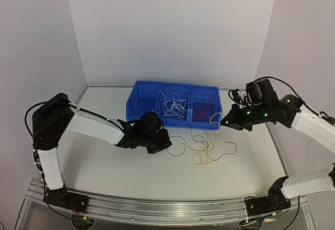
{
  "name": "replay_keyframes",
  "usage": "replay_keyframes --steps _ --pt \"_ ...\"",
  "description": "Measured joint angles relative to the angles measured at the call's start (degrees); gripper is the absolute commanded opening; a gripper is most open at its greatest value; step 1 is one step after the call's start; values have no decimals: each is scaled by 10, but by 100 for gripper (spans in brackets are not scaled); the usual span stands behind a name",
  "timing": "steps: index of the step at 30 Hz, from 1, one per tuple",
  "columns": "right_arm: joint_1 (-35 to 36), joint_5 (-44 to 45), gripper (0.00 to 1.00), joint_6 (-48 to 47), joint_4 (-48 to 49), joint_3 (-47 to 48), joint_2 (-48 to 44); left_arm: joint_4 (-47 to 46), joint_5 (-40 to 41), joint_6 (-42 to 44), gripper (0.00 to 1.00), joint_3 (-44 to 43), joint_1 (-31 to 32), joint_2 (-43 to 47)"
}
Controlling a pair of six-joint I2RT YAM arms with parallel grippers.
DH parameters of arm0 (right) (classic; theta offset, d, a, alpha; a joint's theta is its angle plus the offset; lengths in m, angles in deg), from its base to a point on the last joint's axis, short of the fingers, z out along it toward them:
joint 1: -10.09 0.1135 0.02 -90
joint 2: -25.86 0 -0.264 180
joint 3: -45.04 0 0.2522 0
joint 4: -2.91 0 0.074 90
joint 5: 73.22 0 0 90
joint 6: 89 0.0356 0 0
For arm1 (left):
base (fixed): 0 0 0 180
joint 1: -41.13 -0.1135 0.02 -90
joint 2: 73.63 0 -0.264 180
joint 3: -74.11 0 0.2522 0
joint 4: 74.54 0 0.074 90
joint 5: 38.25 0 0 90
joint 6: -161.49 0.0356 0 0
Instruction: Untangle the cables
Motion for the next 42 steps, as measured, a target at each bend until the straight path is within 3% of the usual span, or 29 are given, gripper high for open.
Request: replay_keyframes --steps 5,13,19,26,31,36,42 --pt "-29 182 0 -45 -92 20 -4 106 107 -25 0 166 -81 155" --pt "-81 416 0 -91 -188 51 -4 312 242 -110 0 271 -99 360" --pt "-146 519 0 -116 -216 78 -3 408 280 -155 0 314 -132 458" --pt "-223 574 0 -156 -227 117 7 468 293 -176 0 316 -163 464" --pt "-293 521 0 -190 -225 145 13 493 296 -179 0 315 -179 449" --pt "-298 329 0 -225 -203 147 13 483 292 -144 0 308 -181 449" --pt "-298 115 0 -228 -178 159 9 401 249 -47 0 306 -181 448"
